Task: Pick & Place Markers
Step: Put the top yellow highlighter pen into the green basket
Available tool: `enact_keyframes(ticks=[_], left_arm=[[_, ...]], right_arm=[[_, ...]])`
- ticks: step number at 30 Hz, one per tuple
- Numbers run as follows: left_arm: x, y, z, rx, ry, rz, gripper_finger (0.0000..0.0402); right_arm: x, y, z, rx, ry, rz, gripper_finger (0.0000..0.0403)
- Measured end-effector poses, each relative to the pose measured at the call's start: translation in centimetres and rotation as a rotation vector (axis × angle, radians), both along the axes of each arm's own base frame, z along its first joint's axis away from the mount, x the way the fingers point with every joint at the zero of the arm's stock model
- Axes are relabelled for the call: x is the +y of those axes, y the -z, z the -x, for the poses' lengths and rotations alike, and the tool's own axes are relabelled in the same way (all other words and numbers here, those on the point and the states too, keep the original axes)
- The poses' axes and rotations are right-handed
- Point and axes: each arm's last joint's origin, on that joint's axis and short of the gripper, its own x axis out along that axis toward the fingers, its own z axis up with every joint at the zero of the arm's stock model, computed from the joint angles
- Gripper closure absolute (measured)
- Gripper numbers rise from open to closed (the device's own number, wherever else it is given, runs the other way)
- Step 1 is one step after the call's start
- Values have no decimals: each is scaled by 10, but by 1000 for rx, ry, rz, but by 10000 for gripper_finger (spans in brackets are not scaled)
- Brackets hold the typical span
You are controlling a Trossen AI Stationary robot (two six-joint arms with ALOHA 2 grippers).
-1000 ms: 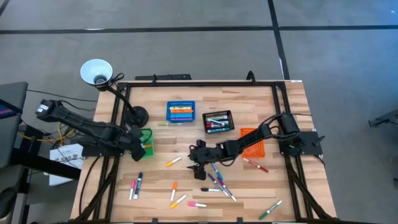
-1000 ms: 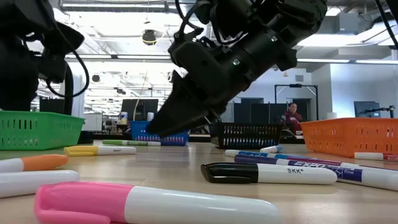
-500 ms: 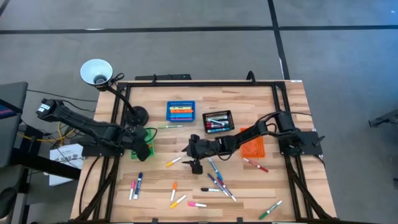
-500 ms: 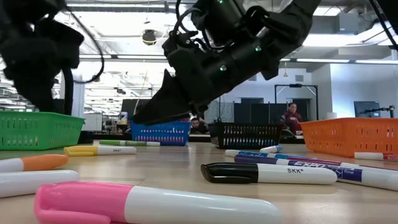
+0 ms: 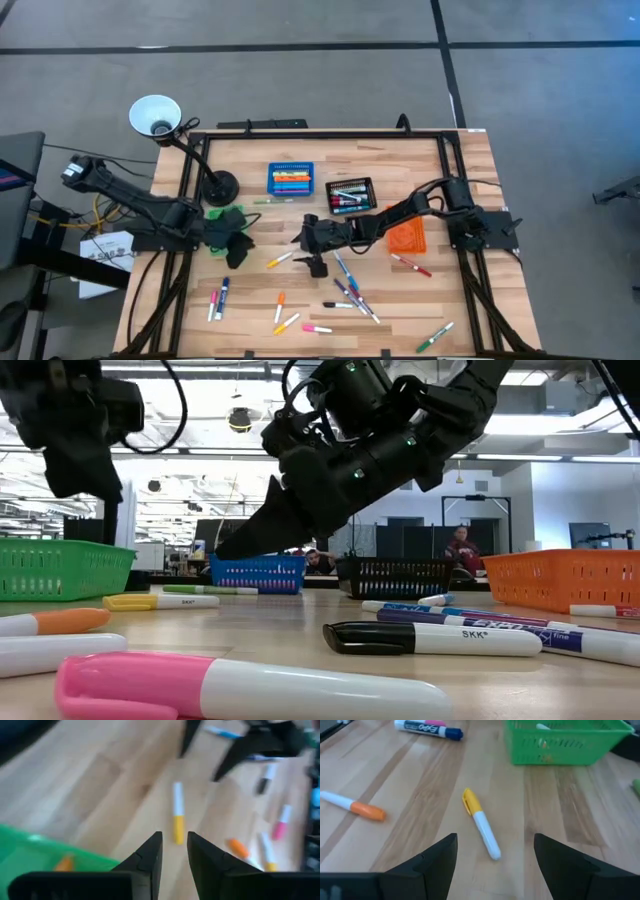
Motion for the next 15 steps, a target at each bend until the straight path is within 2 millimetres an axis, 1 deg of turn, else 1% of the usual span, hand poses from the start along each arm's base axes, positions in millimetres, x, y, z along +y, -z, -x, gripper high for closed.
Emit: enact_keyframes(ticks=[3, 7, 11, 15], left_arm=[[-10, -1, -5, -53, 32, -13, 316], [-21, 6, -13, -82, 81, -108, 317], [-34, 22, -28, -68, 128, -159, 313], [-44, 43, -44, -46, 168, -201, 292]], right_arm=[[-1, 0, 0, -2, -19, 18, 148], [-2, 1, 0, 6, -10, 12, 148], [-2, 1, 0, 11, 2, 3, 148], [-2, 1, 0, 19, 23, -30, 148]])
